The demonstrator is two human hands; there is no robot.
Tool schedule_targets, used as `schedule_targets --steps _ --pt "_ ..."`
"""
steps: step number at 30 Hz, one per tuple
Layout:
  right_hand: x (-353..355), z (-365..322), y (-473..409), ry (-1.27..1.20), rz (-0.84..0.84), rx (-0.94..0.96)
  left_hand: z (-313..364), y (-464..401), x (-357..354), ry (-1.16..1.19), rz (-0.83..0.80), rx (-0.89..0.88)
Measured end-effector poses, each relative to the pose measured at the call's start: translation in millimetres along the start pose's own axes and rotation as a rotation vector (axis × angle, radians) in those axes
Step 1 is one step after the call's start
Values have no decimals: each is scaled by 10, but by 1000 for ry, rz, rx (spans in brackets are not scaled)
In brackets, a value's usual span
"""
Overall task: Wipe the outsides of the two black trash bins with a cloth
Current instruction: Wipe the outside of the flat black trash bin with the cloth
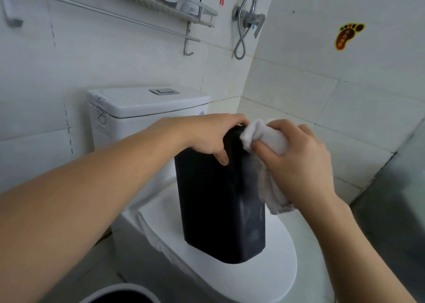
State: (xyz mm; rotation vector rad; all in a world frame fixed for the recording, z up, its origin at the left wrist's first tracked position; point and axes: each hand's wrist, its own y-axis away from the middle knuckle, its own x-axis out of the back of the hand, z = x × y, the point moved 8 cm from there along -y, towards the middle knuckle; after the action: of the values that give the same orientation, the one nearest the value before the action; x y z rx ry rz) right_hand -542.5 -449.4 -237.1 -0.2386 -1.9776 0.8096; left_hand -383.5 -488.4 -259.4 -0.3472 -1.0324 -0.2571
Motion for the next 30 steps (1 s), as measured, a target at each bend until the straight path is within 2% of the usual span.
schedule_targets --steps 4,11,18,27,30 --pt "-194 -163 53 28 -59 72 -23 -11 -17 17 -2 3" --pt "-288 99 294 237 -92 31 -111 53 19 60 -6 42" --pt "-215 -85 -61 224 -44 36 -67 71 26 28 3 29" --pt "-265 -54 231 254 -112 74 -105 118 28 50 -9 48" --pt "-203 -109 8 219 -56 41 -30 84 2 37 -3 23"
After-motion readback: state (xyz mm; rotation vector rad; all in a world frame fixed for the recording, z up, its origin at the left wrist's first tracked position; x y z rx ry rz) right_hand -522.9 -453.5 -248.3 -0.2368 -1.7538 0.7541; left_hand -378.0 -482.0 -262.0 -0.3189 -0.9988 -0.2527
